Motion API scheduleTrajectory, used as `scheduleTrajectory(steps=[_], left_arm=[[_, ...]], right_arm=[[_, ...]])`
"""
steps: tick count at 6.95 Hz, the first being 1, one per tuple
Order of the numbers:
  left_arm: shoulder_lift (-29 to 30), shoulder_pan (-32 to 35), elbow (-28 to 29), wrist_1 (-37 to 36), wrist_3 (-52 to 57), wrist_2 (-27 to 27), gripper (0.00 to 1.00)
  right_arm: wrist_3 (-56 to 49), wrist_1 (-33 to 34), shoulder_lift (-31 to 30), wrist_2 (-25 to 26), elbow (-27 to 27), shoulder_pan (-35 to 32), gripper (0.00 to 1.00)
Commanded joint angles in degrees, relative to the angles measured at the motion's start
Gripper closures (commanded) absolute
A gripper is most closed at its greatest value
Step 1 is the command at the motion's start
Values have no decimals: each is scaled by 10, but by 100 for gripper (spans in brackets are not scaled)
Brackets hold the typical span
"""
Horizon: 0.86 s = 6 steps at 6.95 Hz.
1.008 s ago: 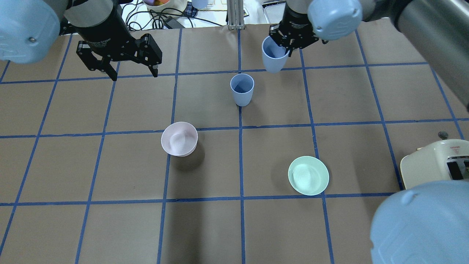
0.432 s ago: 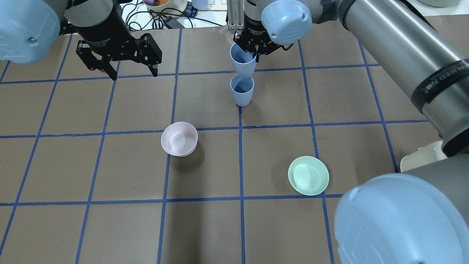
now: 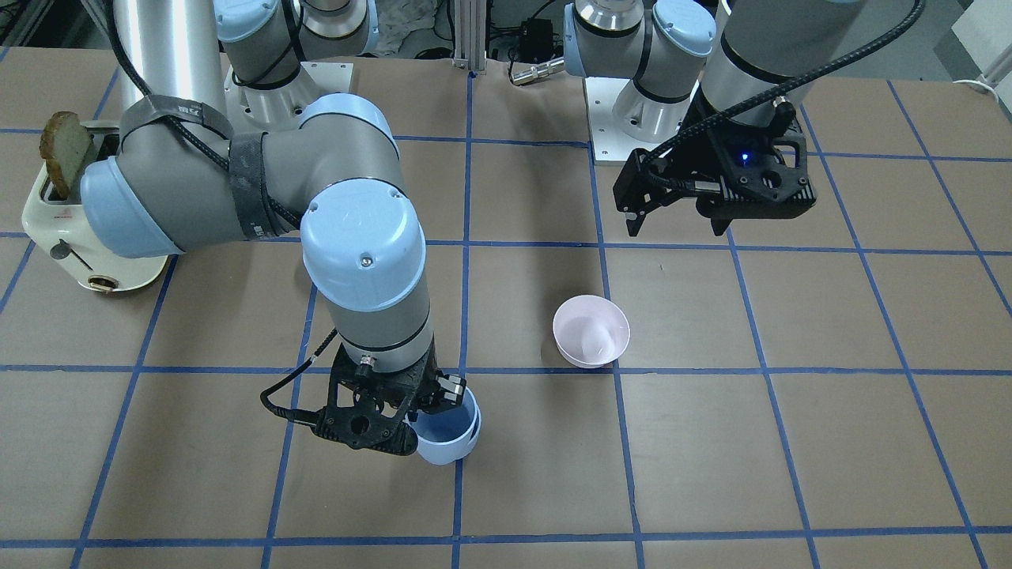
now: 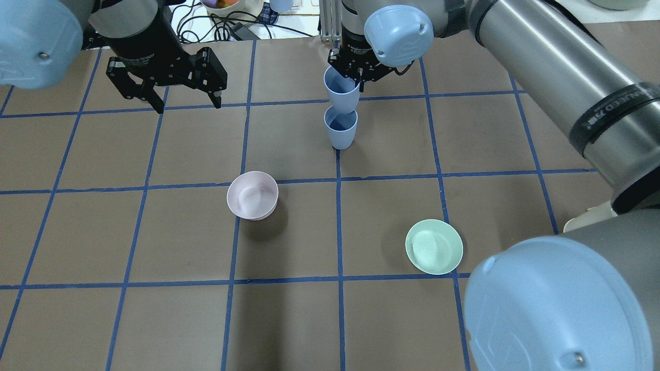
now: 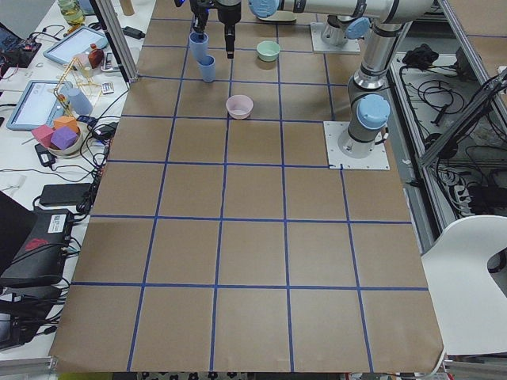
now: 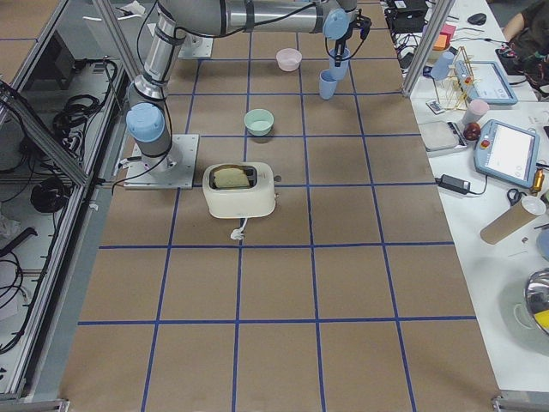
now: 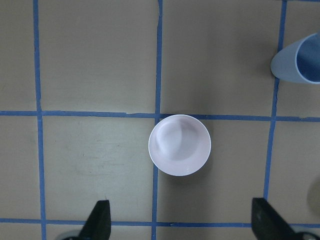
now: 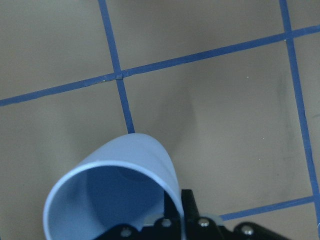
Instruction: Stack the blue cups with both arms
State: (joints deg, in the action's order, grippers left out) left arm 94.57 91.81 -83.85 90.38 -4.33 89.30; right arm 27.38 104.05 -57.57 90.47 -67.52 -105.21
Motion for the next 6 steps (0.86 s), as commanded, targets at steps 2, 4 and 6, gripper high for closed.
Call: scheduleTrajectory(steps=[2,4,6], left_arm=[[0,-1,1,-1,-1,-1,0],[0,-1,1,-1,-1,-1,0],[0,-1,1,-1,-1,0,0]], right_arm=[[0,-15,2,1,1,-4,100],[-1,-31,2,-1,-2,-4,100],[-8,-32,6,-7,-5,-4,94]])
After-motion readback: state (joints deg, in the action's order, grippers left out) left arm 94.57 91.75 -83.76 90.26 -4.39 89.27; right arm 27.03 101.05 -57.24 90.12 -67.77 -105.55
